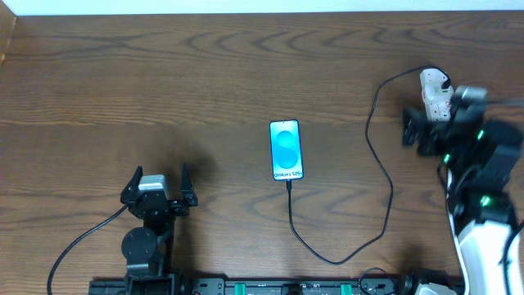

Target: Plug charger to phone and switch on socket

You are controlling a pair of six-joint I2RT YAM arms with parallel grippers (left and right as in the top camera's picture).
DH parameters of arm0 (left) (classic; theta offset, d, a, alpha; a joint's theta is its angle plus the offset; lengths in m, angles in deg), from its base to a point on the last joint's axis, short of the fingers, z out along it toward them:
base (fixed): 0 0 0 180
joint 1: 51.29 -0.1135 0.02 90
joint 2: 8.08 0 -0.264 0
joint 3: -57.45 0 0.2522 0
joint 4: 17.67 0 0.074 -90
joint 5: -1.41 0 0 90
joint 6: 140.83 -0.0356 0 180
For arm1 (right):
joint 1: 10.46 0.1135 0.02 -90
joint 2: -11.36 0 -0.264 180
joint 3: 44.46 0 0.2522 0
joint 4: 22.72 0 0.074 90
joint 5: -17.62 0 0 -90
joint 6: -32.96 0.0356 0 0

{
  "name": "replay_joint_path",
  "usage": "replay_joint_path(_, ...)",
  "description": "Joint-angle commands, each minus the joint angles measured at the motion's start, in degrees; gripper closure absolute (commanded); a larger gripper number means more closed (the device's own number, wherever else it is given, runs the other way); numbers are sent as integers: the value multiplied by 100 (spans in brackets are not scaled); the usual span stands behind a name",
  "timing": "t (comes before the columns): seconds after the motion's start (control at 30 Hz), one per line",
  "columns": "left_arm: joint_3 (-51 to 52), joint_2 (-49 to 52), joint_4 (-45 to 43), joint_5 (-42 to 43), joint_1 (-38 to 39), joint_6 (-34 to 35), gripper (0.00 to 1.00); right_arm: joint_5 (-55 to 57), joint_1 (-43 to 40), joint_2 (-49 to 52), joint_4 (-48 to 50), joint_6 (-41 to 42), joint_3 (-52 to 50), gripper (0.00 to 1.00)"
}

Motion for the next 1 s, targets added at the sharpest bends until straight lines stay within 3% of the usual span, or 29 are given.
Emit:
replay_joint_path(0.0, 90, -35, 225, -72, -35, 48, 8, 20, 96, -925, 1193, 382, -1447, 1)
replay_joint_path(0.23, 90, -35, 225, -72, -35, 48, 8, 17, 94, -2371, 2975, 776, -3394, 1)
replay_joint_path(0.57, 90, -35, 225, -72, -35, 48, 9, 39, 94, -3147, 2208, 776, -3377, 1)
replay_joint_path(0.97, 90, -35, 225, -72, -35, 48, 9, 411, 94, -5165, -31, 774, -3377, 1)
